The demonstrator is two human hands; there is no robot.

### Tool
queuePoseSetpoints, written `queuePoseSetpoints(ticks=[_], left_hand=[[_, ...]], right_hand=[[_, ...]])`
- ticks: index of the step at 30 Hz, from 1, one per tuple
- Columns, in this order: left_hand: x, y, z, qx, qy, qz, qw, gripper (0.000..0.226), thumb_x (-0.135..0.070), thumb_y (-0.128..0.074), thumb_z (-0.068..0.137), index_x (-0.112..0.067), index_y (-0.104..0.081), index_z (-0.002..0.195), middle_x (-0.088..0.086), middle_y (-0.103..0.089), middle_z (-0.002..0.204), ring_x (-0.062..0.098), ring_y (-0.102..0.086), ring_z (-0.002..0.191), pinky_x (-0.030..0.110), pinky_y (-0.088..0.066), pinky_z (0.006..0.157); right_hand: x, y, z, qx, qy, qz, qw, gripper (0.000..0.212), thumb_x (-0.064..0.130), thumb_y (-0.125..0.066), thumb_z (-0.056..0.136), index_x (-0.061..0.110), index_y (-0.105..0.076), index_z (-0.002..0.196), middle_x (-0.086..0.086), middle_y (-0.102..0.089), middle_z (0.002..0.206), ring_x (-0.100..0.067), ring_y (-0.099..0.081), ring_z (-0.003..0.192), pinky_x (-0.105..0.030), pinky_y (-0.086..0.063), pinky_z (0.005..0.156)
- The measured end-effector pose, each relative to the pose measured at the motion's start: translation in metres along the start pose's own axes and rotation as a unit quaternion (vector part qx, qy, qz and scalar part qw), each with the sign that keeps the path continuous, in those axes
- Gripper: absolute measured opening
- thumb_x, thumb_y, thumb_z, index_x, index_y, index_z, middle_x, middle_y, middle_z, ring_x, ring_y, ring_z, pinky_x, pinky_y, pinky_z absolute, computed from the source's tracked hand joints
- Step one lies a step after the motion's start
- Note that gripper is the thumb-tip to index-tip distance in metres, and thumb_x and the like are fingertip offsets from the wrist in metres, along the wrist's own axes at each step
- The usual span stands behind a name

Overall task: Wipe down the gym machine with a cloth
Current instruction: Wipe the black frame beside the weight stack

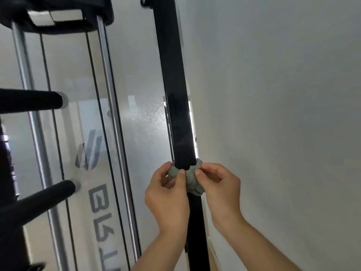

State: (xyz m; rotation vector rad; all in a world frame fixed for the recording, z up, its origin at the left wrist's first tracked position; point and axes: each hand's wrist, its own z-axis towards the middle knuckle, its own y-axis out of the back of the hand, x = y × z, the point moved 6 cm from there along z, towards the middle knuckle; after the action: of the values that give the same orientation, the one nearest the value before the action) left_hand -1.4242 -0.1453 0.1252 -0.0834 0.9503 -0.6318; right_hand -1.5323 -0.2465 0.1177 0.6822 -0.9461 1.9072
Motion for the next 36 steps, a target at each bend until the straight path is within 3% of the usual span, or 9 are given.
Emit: queuePoseSetpoints(ticks=[4,9,11,14,18,22,26,31,36], left_hand=[[-0.029,-0.016,0.023,-0.005,0.044,-0.019,0.999,0.027,-0.010,-0.076,0.088,-0.031,-0.071,0.102,-0.018,-0.075,0.082,-0.007,-0.070,0.081,0.009,-0.054,0.069],[-0.066,-0.039,0.050,0.034,0.080,-0.016,0.996,0.048,-0.001,-0.077,0.080,-0.042,-0.067,0.104,-0.032,-0.072,0.090,-0.008,-0.069,0.091,0.011,-0.054,0.072],[-0.082,-0.047,0.064,0.034,0.078,0.004,0.996,0.055,0.004,-0.077,0.079,-0.037,-0.067,0.115,-0.035,-0.071,0.092,-0.010,-0.068,0.095,0.014,-0.056,0.078],[-0.115,-0.059,0.090,0.032,0.071,0.010,0.997,0.061,0.003,-0.080,0.079,-0.025,-0.064,0.131,-0.025,-0.071,0.106,-0.004,-0.068,0.103,0.011,-0.054,0.082],[-0.162,-0.076,0.129,0.040,0.058,0.035,0.997,0.058,-0.001,-0.083,0.079,-0.014,-0.064,0.134,-0.012,-0.070,0.115,0.002,-0.070,0.101,0.010,-0.053,0.083],[-0.207,-0.093,0.162,0.048,0.053,0.060,0.996,0.056,-0.006,-0.084,0.080,-0.016,-0.065,0.132,-0.018,-0.069,0.109,-0.003,-0.069,0.096,0.019,-0.056,0.090],[-0.246,-0.108,0.193,0.038,0.052,0.044,0.997,0.053,-0.003,-0.083,0.080,-0.015,-0.067,0.129,-0.011,-0.071,0.111,0.000,-0.070,0.099,0.024,-0.058,0.093],[-0.293,-0.129,0.230,0.062,0.014,0.047,0.997,0.054,0.001,-0.082,0.080,-0.013,-0.065,0.129,-0.013,-0.068,0.110,-0.007,-0.066,0.102,0.011,-0.053,0.088],[-0.331,-0.144,0.255,0.127,-0.068,0.155,0.977,0.065,0.004,-0.081,0.077,-0.018,-0.061,0.135,-0.013,-0.068,0.115,-0.005,-0.064,0.105,0.009,-0.049,0.092]], right_hand=[[0.039,-0.018,0.029,0.001,-0.016,-0.009,1.000,0.015,0.003,-0.078,0.083,0.017,-0.077,0.089,0.007,-0.077,0.086,-0.008,-0.072,0.085,-0.027,-0.060,0.081],[0.085,-0.037,0.066,0.005,-0.024,-0.030,0.999,0.015,0.004,-0.079,0.082,0.018,-0.076,0.084,0.007,-0.076,0.084,-0.010,-0.072,0.083,-0.026,-0.060,0.077],[0.106,-0.046,0.082,0.005,-0.023,-0.032,0.999,0.016,0.002,-0.079,0.082,0.018,-0.076,0.083,0.006,-0.076,0.083,-0.011,-0.073,0.082,-0.027,-0.059,0.078],[0.142,-0.061,0.107,0.003,-0.028,-0.036,0.999,0.016,0.002,-0.078,0.083,0.018,-0.075,0.083,0.007,-0.076,0.082,-0.009,-0.072,0.082,-0.026,-0.059,0.078],[0.189,-0.082,0.140,-0.006,-0.035,-0.039,0.999,0.016,0.003,-0.078,0.083,0.019,-0.075,0.082,0.007,-0.075,0.082,-0.009,-0.071,0.082,-0.023,-0.057,0.076],[0.229,-0.100,0.169,-0.004,-0.041,-0.034,0.999,0.013,0.005,-0.078,0.084,0.017,-0.075,0.084,0.006,-0.075,0.084,-0.011,-0.071,0.084,-0.018,-0.055,0.073],[0.265,-0.116,0.198,-0.001,-0.038,-0.034,0.999,0.010,0.008,-0.078,0.084,0.017,-0.075,0.087,0.007,-0.075,0.085,-0.009,-0.071,0.084,-0.017,-0.055,0.073],[0.306,-0.138,0.236,-0.004,-0.022,-0.030,0.999,0.010,0.009,-0.077,0.086,0.018,-0.075,0.087,0.006,-0.075,0.086,-0.011,-0.072,0.085,-0.024,-0.058,0.078],[0.343,-0.158,0.266,0.000,-0.010,-0.038,0.999,0.011,0.009,-0.076,0.087,0.019,-0.075,0.089,0.007,-0.076,0.090,-0.009,-0.072,0.088,-0.032,-0.060,0.084]])
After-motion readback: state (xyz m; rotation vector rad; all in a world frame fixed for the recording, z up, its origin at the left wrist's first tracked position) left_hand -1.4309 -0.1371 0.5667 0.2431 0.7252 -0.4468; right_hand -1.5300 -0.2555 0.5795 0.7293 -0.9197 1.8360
